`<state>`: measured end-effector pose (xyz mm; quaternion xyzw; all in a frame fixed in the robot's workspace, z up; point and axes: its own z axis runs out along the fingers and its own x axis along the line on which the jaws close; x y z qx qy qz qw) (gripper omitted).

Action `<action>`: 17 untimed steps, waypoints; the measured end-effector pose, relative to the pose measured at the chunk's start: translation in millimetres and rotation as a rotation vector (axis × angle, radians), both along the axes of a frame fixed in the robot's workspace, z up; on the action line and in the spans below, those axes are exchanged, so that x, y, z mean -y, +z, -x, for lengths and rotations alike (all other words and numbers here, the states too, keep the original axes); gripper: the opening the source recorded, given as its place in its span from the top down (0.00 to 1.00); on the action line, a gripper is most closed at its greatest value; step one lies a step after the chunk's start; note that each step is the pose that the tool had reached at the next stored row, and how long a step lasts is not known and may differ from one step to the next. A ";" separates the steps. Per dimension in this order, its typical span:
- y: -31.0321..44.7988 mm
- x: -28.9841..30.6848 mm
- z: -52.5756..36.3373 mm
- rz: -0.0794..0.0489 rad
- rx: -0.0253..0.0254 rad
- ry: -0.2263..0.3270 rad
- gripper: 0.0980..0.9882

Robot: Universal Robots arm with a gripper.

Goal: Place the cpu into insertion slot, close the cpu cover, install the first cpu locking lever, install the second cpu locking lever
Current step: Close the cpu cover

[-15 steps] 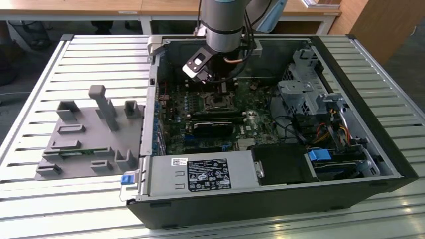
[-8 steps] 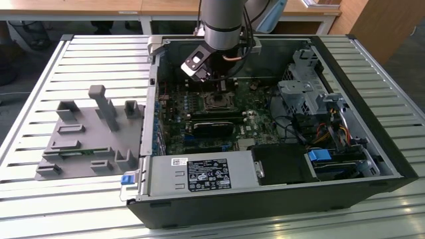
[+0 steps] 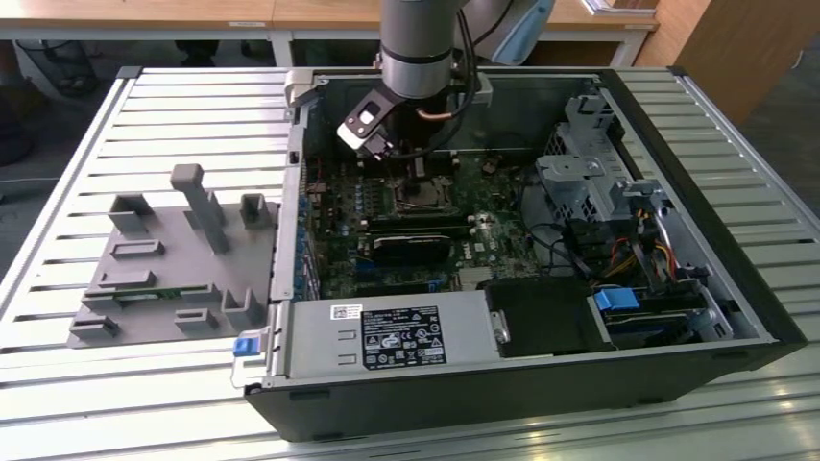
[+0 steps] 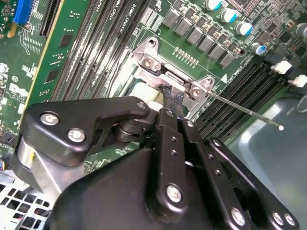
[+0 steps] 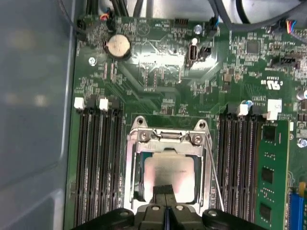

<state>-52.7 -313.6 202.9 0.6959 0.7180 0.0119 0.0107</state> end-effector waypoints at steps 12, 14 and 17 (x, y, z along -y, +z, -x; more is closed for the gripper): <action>-5.0 -10.8 -10.1 0.008 -0.0007 0.000 0.99; -4.3 -11.1 -10.4 0.006 0.0008 0.000 0.99; 2.3 -11.2 -10.4 0.005 0.0009 0.000 0.99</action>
